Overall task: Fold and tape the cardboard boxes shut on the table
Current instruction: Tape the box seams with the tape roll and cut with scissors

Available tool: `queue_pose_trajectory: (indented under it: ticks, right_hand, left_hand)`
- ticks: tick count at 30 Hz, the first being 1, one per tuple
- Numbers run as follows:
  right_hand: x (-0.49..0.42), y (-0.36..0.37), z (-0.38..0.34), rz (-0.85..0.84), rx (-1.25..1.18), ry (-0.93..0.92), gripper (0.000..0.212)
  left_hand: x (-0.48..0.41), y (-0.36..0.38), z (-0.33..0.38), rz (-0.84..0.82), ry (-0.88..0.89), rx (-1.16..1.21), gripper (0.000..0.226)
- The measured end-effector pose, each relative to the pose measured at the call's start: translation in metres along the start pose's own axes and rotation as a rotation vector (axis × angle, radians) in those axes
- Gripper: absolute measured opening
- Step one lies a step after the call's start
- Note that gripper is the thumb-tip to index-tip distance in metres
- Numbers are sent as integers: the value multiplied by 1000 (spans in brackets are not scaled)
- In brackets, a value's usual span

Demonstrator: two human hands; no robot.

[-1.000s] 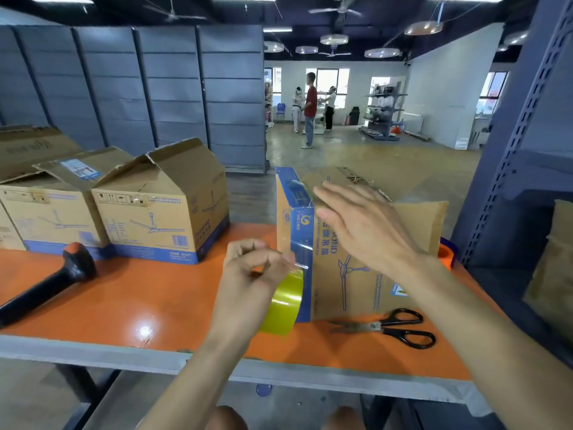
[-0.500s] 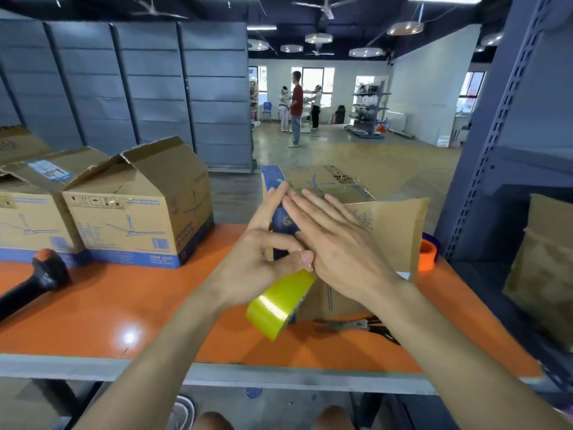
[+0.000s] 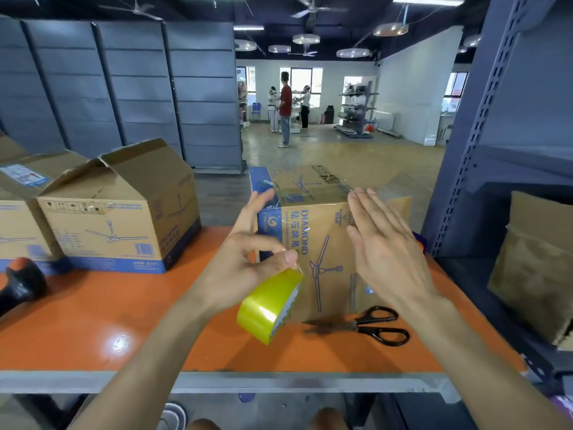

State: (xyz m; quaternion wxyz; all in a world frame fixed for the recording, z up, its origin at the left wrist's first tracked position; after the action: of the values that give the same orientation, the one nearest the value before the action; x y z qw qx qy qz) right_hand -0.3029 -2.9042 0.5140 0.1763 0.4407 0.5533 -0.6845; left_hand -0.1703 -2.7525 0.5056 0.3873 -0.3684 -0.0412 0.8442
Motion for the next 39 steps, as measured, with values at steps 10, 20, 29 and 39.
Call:
queue_pose_trajectory:
  ticks: [10, 20, 29, 39]
  right_hand:
    - [-26, 7, -85, -114, -174, -277, 63]
    - [-39, 7, -99, -116, -182, -316, 67]
    - [-34, 5, -99, -156, -237, -243, 70]
    - [-36, 10, -87, -211, -448, -154, 68]
  left_hand:
    - [16, 8, -4, 113, 46, 89, 14]
    - [18, 3, -10, 97, 1, 115, 17]
    - [18, 2, -8, 126, -9, 144, 16]
    - [26, -12, -9, 236, -97, 161, 16]
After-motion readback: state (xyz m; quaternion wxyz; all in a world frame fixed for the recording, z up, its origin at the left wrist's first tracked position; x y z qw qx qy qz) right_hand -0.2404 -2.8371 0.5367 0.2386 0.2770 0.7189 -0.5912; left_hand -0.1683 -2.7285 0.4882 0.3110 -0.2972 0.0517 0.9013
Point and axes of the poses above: each hand's wrist, its own x-axis away from the middle knuckle, its own y-axis out of the palm, z = x × y, the point moved 8 cm from there along -x, towards the middle knuckle, and after that the axes turned 9 degrees about z, right-handed, at the moved point
